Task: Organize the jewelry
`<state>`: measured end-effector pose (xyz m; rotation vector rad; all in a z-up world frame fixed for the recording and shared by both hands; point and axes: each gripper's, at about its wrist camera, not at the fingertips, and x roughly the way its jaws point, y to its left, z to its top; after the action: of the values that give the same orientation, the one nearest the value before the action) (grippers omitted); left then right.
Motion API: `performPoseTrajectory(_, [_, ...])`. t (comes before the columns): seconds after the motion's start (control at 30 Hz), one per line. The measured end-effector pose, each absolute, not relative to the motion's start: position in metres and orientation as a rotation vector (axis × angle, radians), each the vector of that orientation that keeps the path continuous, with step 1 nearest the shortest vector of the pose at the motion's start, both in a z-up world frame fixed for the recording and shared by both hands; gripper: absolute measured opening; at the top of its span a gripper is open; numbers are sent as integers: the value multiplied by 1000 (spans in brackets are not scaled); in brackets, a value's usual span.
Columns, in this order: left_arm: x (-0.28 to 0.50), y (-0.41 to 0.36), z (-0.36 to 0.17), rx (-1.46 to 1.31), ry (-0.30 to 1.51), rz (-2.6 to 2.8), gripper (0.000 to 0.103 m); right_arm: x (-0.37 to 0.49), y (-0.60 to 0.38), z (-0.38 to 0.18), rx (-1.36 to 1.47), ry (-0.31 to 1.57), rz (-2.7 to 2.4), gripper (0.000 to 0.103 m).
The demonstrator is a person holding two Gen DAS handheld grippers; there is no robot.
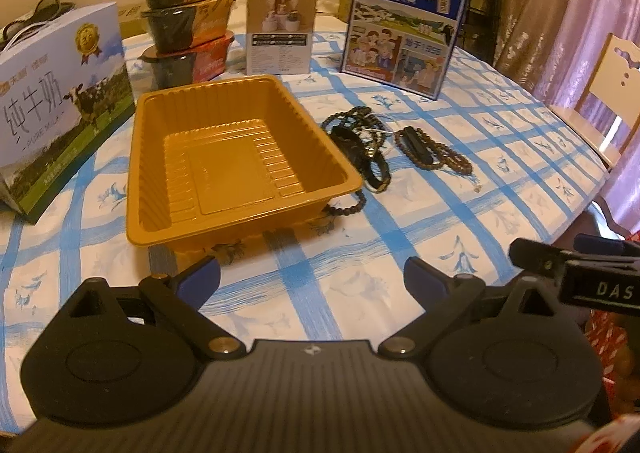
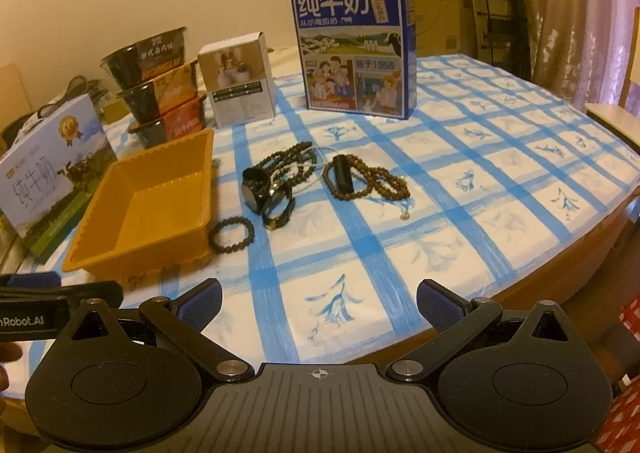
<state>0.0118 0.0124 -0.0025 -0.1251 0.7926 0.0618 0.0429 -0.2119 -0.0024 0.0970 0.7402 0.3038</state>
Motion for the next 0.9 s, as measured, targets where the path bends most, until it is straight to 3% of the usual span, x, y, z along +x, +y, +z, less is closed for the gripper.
performPoseTrajectory(0.23, [11,40,-17,-194,747,126,97,54,-220,-18,129,694,274,103])
performPoseTrajectory(0.4, [11,56,-33,-197,682,259,90,64,-222,-30,145,695,261,103])
performPoseTrajectory(0.6, [15,96,-51,-396,679,344,88,78,-218,-48,140,743,264,103])
performPoseTrajectory(0.7, [11,111,-58,-450,642,385,84,85,-216,-56,133,763,265,103])
performPoseTrajectory(0.77, [10,118,-58,-481,602,376,76,89,-213,-60,127,774,267,103])
performPoseTrajectory(0.9, [17,124,-60,-493,548,388,76,99,-208,-67,123,791,263,103])
